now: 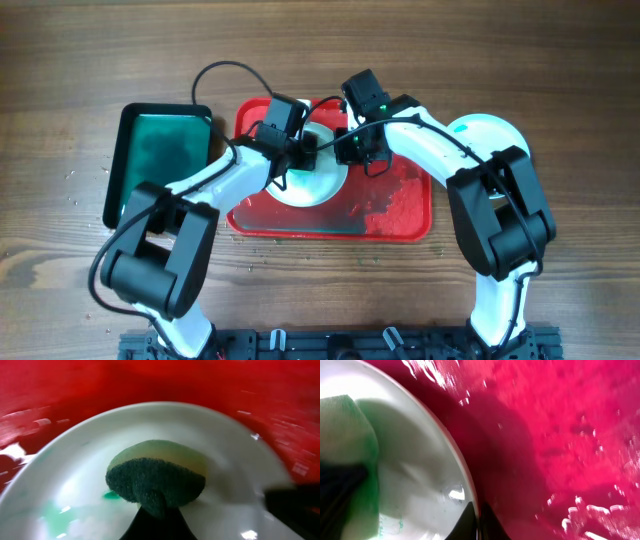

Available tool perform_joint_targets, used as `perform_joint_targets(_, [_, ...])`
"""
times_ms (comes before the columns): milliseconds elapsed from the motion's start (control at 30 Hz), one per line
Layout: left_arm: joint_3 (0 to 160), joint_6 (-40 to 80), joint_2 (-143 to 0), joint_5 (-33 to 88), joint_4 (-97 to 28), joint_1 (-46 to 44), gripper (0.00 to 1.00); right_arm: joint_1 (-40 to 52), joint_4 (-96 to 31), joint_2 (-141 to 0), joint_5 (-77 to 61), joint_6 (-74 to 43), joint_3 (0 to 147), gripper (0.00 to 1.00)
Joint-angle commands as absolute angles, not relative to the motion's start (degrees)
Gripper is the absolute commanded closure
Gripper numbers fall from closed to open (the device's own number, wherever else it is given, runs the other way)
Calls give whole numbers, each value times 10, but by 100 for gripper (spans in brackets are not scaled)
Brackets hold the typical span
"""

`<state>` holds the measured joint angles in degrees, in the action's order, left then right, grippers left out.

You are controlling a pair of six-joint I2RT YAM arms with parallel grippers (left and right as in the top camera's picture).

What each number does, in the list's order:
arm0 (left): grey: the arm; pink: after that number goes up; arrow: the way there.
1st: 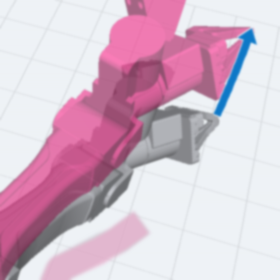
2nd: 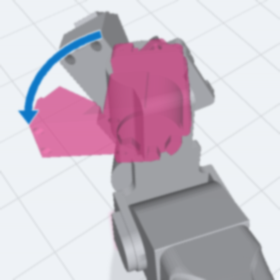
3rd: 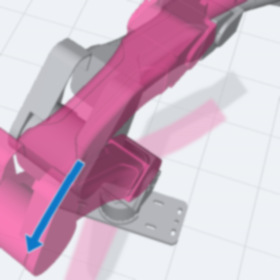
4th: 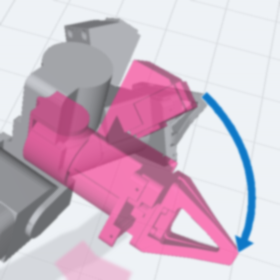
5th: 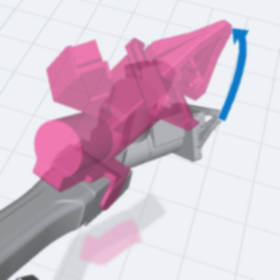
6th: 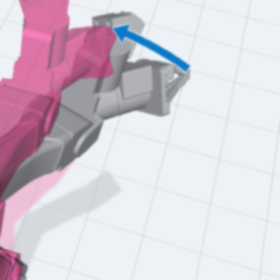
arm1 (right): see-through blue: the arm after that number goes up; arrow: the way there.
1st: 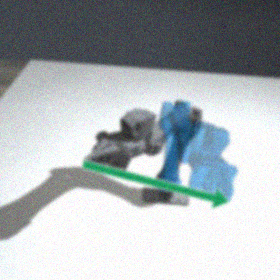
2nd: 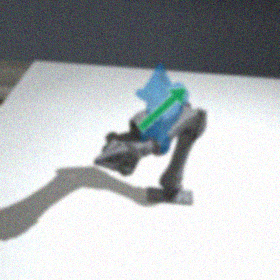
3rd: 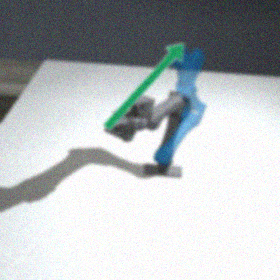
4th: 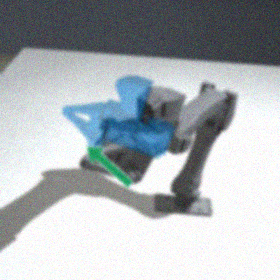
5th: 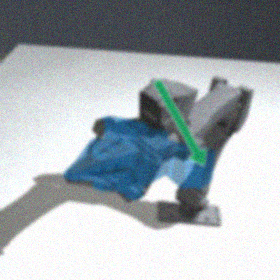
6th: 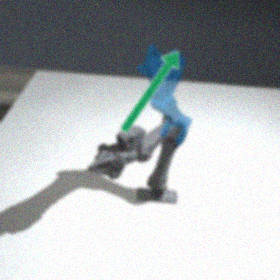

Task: Clean dirty plates on tray and stack at the side
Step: 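Scrub the held plate with the sponge in the left gripper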

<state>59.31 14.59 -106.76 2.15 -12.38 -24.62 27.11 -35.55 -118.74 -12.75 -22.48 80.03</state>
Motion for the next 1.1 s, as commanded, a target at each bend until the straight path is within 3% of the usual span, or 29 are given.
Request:
perform_joint_targets(0, [591,224,-1103,-100,-124,-240,96,258,-322,-1214,-151,-272,801,96])
perform_joint_targets(300, [591,230,-1132,-84,-190,-237,96,205,-325,-1257,-285,-269,800,96])
perform_joint_targets(400, [592,191,-1131,10,-192,-237,96,202,-329,-1257,-288,-254,800,96])
perform_joint_targets(500, [603,76,-1122,179,-178,-237,96,206,-329,-1257,-291,-243,800,96])
perform_joint_targets(567, [614,79,-1114,151,-176,-232,96,207,-329,-1257,-290,-240,800,96])
perform_joint_targets(733, [629,279,-1097,-163,-214,-198,96,207,-329,-1257,-290,-240,800,95])
perform_joint_targets(833, [629,307,-1096,-226,-236,-182,96,207,-328,-1257,-290,-241,800,96])
perform_joint_targets(900, [629,300,-1096,-178,-250,-180,96,207,-325,-1257,-290,-241,800,96])
perform_joint_targets(1000, [629,216,-1095,11,-264,-182,96,207,-324,-1257,-290,-240,800,96])
perform_joint_targets(1067, [629,109,-1095,202,-264,-183,96,207,-324,-1257,-290,-239,800,96])
